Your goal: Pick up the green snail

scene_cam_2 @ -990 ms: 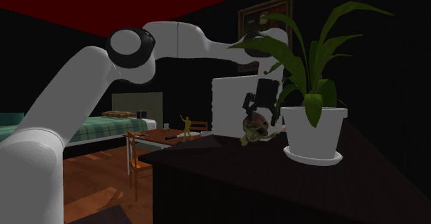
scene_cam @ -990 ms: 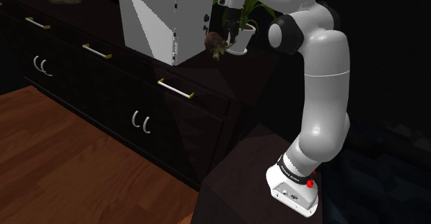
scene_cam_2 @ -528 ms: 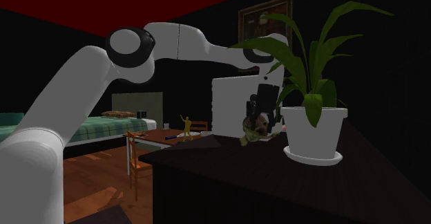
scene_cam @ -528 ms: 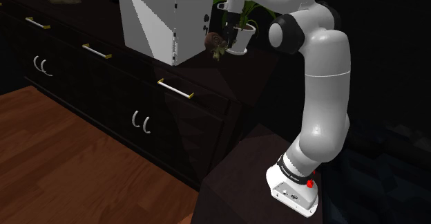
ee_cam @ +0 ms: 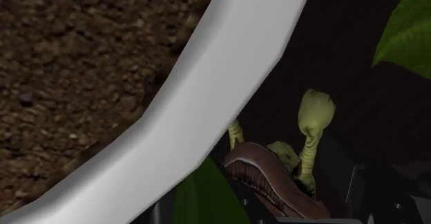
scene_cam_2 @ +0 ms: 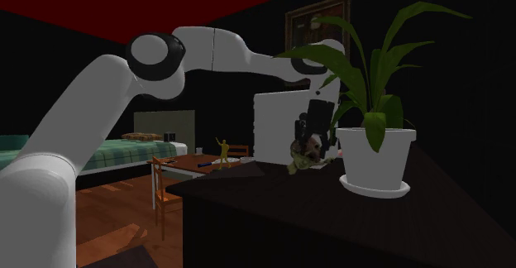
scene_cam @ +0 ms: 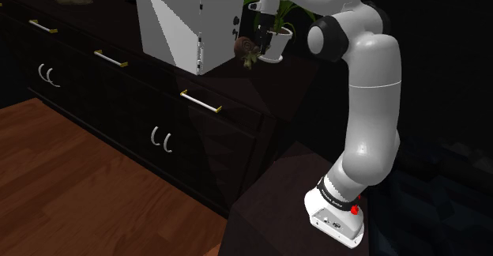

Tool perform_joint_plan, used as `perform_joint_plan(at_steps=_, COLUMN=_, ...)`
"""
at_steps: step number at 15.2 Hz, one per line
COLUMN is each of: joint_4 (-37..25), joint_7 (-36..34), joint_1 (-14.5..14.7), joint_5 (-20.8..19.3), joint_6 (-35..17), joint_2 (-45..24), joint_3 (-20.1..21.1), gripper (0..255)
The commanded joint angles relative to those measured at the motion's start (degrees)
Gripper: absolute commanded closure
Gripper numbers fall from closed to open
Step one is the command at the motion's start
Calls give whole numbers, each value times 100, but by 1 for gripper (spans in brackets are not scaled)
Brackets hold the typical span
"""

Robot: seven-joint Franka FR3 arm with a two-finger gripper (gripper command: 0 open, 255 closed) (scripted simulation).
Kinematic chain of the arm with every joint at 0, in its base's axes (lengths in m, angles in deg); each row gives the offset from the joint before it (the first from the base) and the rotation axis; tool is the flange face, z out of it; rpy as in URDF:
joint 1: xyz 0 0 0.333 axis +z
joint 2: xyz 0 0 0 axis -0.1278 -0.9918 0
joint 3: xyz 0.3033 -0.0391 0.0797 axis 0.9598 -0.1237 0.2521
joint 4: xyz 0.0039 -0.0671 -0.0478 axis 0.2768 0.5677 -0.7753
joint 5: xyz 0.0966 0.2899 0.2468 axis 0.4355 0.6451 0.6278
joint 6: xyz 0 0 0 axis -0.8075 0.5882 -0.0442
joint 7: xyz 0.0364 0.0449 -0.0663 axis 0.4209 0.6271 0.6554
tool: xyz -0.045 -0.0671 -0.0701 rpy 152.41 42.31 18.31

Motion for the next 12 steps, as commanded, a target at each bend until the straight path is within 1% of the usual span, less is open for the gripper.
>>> perform_joint_plan(at_steps=1, joint_4=-182, joint_7=-11, joint_1=-40, joint_5=17, joint_6=143, joint_2=-39, joint_3=5, gripper=255)
perform_joint_plan(at_steps=7, joint_4=-956, joint_7=-57, joint_1=-233, joint_5=100, joint_6=724, joint_2=-218, joint_3=27, gripper=255)
perform_joint_plan(at_steps=12, joint_4=-1844, joint_7=-117, joint_1=-495, joint_5=233, joint_6=1312, joint_2=-497, joint_3=78, gripper=255)
